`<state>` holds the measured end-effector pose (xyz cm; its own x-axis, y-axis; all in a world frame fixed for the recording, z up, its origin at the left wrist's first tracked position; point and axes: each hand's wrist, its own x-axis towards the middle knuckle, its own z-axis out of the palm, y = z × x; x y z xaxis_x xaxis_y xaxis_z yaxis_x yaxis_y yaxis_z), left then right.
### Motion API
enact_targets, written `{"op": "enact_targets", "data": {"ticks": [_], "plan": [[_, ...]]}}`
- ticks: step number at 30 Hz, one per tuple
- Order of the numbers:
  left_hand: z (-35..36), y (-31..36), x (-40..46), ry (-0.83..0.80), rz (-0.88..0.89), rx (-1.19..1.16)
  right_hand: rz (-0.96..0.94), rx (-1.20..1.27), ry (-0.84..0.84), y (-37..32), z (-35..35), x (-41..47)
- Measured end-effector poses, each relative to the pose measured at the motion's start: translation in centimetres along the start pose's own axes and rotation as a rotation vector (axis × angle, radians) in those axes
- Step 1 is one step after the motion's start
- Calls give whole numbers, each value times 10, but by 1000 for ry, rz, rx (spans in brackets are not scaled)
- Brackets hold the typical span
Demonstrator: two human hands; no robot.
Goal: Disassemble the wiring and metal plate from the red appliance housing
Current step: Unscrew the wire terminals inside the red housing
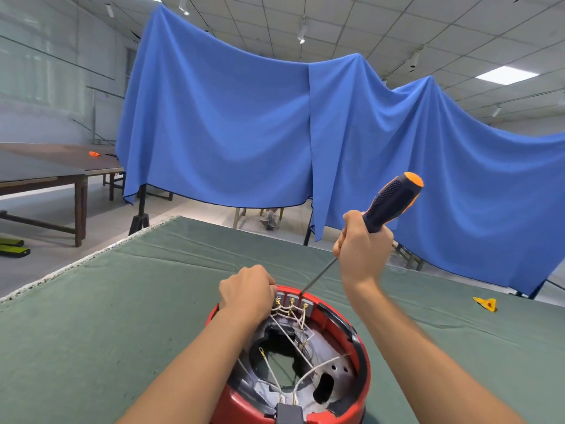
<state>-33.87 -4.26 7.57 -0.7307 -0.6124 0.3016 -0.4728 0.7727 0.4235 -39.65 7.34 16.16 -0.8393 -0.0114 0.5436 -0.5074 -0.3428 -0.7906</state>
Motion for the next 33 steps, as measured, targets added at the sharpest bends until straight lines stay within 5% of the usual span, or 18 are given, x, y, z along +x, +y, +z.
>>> {"op": "enact_targets", "data": {"ticks": [5, 14, 33], "plan": [[-2, 3, -3, -57, 25, 184, -11, 19, -26, -2, 5, -7], [6, 7, 6, -71, 35, -4, -2, 72, -24, -4, 8, -11], [14, -3, 4, 16, 106, 4, -20, -22, -37, 19, 8, -21]]}}
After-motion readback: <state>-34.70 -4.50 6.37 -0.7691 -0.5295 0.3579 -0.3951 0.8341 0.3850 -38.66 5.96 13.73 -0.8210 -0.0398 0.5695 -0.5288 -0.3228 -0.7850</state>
